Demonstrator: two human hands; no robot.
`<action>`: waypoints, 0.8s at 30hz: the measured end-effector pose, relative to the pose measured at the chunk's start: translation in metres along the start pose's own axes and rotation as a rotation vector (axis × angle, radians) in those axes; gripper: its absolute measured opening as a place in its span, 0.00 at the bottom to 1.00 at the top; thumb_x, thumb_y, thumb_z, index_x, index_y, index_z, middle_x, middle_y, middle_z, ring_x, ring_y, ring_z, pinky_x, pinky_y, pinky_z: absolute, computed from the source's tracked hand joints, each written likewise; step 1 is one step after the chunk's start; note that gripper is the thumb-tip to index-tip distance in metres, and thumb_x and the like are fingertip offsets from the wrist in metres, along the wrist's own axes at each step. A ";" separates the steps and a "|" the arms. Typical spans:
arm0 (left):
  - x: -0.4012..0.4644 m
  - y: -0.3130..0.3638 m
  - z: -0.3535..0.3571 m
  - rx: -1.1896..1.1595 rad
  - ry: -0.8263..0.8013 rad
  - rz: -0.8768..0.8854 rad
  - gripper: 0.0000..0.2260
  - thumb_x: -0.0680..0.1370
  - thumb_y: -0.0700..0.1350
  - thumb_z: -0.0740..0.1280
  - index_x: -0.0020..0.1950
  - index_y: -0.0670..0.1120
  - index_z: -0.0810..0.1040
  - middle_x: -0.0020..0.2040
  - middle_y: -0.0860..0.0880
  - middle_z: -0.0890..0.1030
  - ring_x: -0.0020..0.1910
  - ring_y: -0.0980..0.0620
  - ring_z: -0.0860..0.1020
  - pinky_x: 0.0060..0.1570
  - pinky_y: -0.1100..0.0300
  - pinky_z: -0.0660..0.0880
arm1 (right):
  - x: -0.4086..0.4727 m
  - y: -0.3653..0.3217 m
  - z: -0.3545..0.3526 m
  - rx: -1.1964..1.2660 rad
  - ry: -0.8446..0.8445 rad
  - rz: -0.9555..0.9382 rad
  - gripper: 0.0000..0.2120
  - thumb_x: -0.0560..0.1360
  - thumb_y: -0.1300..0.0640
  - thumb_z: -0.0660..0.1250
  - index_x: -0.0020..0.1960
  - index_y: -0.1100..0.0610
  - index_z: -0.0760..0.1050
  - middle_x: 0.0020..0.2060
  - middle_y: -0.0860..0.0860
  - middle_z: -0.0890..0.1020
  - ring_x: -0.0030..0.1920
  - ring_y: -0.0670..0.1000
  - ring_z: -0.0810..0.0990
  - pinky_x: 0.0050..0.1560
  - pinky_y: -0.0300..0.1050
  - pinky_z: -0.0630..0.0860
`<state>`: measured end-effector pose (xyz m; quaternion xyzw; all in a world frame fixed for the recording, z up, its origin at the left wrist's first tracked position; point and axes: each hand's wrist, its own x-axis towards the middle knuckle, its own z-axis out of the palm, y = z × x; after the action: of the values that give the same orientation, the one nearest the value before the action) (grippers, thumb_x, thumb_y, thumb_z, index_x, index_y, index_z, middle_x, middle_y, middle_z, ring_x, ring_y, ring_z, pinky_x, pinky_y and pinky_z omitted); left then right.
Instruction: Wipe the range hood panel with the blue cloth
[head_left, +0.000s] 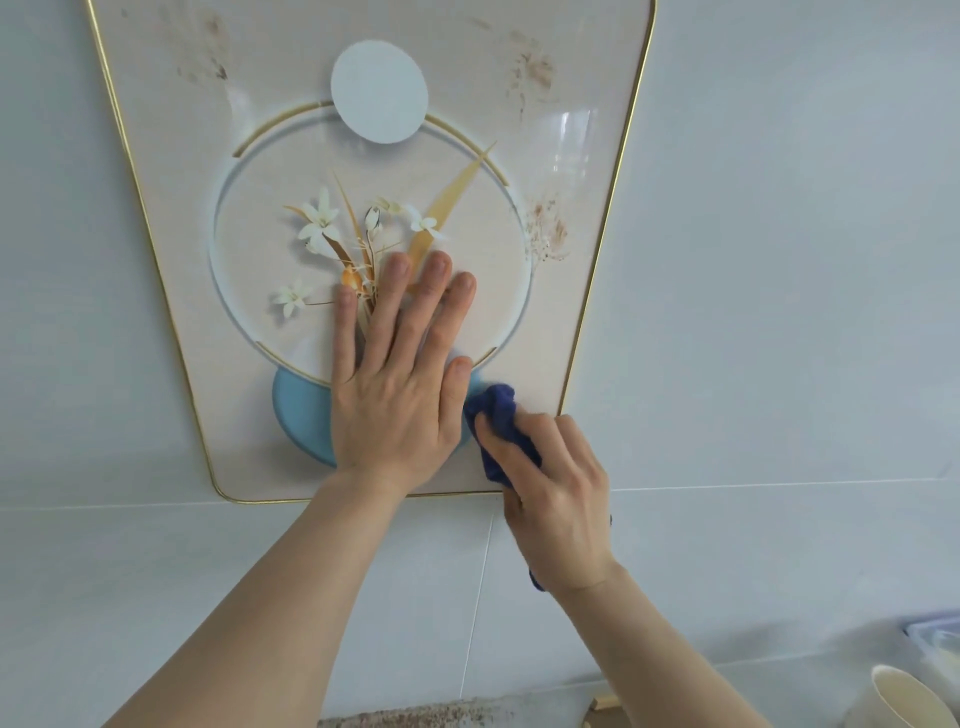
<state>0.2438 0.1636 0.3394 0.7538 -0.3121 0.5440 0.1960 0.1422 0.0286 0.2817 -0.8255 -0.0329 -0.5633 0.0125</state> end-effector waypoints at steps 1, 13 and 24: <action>0.000 0.000 0.000 0.001 0.005 0.001 0.25 0.86 0.51 0.52 0.83 0.49 0.56 0.84 0.50 0.54 0.84 0.44 0.52 0.82 0.39 0.46 | -0.005 -0.004 0.003 0.018 -0.015 -0.010 0.22 0.74 0.75 0.65 0.61 0.57 0.85 0.49 0.54 0.84 0.38 0.57 0.74 0.37 0.50 0.75; -0.001 -0.002 0.000 -0.003 0.004 0.013 0.25 0.86 0.50 0.53 0.83 0.49 0.56 0.83 0.51 0.53 0.84 0.44 0.52 0.82 0.39 0.44 | -0.030 0.014 0.001 -0.018 -0.124 -0.055 0.29 0.78 0.69 0.49 0.62 0.54 0.85 0.45 0.55 0.82 0.37 0.58 0.75 0.36 0.49 0.75; 0.000 0.000 0.000 0.010 0.018 -0.003 0.26 0.86 0.48 0.56 0.83 0.49 0.56 0.84 0.50 0.54 0.84 0.43 0.52 0.82 0.39 0.45 | 0.055 0.019 -0.043 0.190 0.235 0.189 0.27 0.67 0.79 0.69 0.59 0.58 0.86 0.49 0.58 0.80 0.43 0.60 0.82 0.36 0.54 0.79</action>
<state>0.2435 0.1635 0.3394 0.7504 -0.3067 0.5519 0.1959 0.1235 0.0097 0.3492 -0.7487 -0.0066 -0.6464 0.1472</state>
